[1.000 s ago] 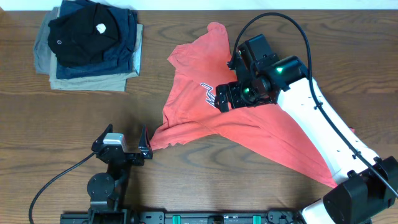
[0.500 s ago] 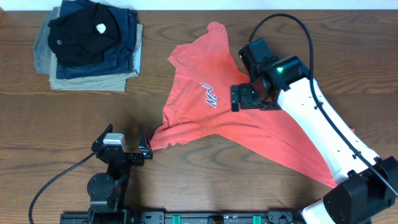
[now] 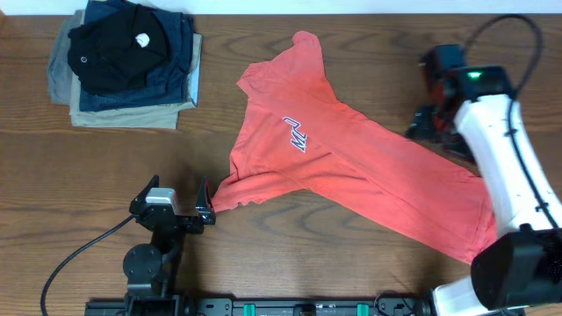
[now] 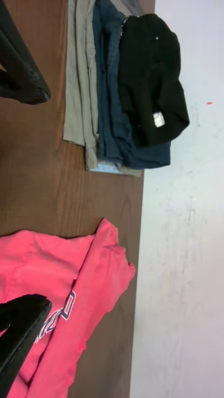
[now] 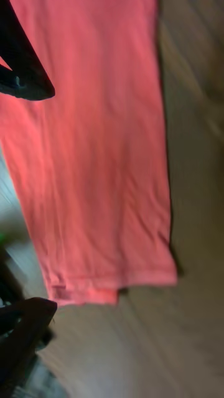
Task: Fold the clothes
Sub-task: 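Release the T-shirt and move the right gripper back to the right edge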
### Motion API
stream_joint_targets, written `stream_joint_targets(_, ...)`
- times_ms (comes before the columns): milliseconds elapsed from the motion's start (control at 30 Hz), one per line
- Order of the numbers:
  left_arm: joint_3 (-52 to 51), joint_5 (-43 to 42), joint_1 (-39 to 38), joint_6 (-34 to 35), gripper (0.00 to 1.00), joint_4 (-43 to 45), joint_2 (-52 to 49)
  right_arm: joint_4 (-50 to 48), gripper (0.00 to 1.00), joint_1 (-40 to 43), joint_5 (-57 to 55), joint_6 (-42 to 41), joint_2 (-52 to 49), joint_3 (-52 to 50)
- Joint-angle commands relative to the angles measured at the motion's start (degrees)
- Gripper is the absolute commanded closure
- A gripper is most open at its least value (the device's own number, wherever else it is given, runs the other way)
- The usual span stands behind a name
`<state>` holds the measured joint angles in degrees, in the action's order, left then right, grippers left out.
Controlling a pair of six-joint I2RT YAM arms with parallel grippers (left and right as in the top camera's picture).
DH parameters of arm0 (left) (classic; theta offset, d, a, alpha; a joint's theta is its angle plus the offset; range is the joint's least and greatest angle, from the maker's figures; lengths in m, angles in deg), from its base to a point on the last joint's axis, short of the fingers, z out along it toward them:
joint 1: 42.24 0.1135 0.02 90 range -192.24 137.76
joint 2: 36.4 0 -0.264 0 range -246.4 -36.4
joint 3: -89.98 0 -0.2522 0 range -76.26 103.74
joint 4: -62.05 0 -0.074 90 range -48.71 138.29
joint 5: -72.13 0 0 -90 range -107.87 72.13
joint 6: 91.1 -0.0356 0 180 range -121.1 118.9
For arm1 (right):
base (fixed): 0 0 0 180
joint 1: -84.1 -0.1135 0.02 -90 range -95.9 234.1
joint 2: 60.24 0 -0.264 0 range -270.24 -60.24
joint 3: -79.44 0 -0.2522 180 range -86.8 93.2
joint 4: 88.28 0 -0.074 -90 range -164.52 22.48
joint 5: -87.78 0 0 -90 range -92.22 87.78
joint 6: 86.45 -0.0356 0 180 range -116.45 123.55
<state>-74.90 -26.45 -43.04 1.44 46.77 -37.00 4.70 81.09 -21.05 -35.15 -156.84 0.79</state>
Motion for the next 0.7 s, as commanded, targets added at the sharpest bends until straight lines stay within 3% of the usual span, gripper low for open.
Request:
stream_joint_targets(0,-1.1,-0.6,0.2,-0.8,0.02,-1.7,0.3,1.0,0.01,4.9,1.7,-1.6,0.0,0.7)
stream_joint_targets(233,-1.1,-0.6,0.2,-0.8,0.02,-1.7,0.3,-0.1,0.01,11.5,3.3,-1.6,0.0,-0.5)
stream_joint_targets(567,-1.1,-0.6,0.2,-0.8,0.02,-1.7,0.3,-12.9,0.01,19.8,4.1,-1.5,0.0,-11.3)
stream_joint_targets(667,-1.1,-0.6,0.2,-0.8,0.02,-1.7,0.3,-16.4,0.05,22.2,4.1,-0.6,0.0,-15.3)
